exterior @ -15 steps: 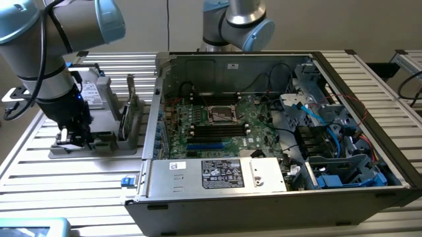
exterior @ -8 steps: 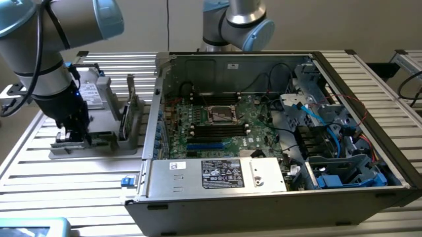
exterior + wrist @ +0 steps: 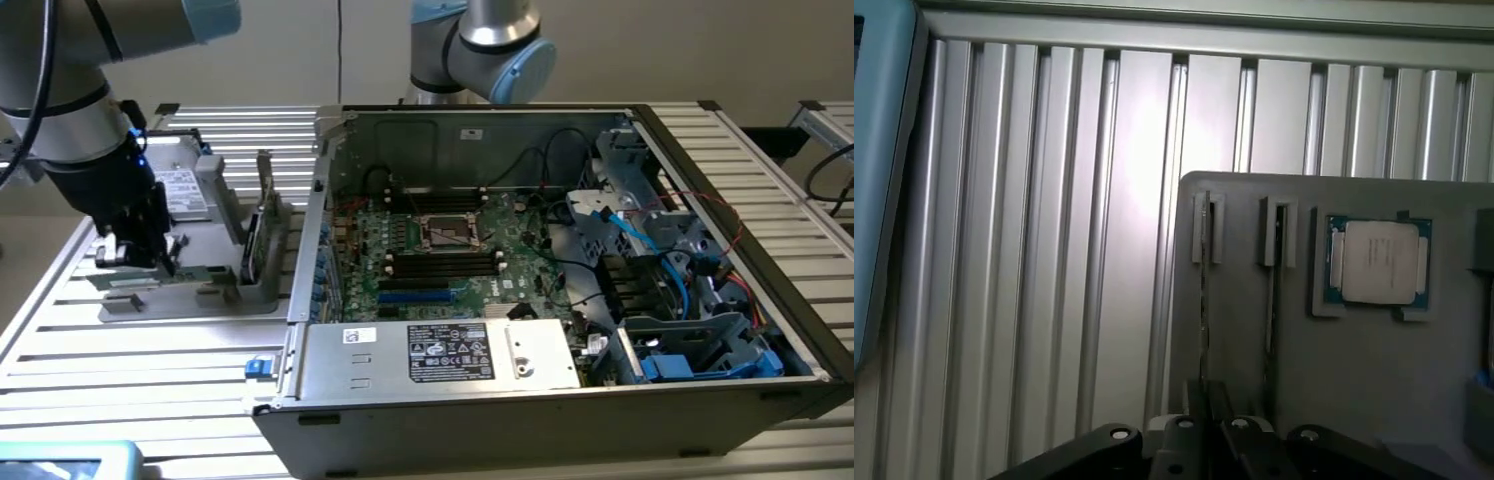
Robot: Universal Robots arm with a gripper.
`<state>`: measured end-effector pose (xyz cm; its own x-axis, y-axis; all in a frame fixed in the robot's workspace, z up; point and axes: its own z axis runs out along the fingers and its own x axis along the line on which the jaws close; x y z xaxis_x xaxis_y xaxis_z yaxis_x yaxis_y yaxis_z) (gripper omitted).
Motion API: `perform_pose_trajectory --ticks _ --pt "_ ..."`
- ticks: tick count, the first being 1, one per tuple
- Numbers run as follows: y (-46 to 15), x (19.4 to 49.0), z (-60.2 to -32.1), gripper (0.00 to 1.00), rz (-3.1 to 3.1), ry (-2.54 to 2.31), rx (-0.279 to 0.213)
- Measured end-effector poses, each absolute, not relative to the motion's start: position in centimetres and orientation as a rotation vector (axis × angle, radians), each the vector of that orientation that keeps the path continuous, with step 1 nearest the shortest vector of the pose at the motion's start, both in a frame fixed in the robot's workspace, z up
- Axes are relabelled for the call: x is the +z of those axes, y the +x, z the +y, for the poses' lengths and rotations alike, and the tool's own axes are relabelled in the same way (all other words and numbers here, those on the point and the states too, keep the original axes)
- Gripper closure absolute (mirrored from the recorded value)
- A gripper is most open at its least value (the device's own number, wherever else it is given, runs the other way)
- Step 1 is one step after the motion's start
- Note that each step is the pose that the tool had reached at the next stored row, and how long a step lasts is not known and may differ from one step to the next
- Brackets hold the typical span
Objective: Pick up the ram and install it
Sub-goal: 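Pick up the ram and move it above insertion slot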
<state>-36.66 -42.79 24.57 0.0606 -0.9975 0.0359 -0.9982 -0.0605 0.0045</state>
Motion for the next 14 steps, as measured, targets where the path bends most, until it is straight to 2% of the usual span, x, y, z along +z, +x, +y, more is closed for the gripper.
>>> perform_pose_trajectory --ticks 14 --pt "-35.9 30.9 -42.8 0.87 -2.134 2.267 0.036"
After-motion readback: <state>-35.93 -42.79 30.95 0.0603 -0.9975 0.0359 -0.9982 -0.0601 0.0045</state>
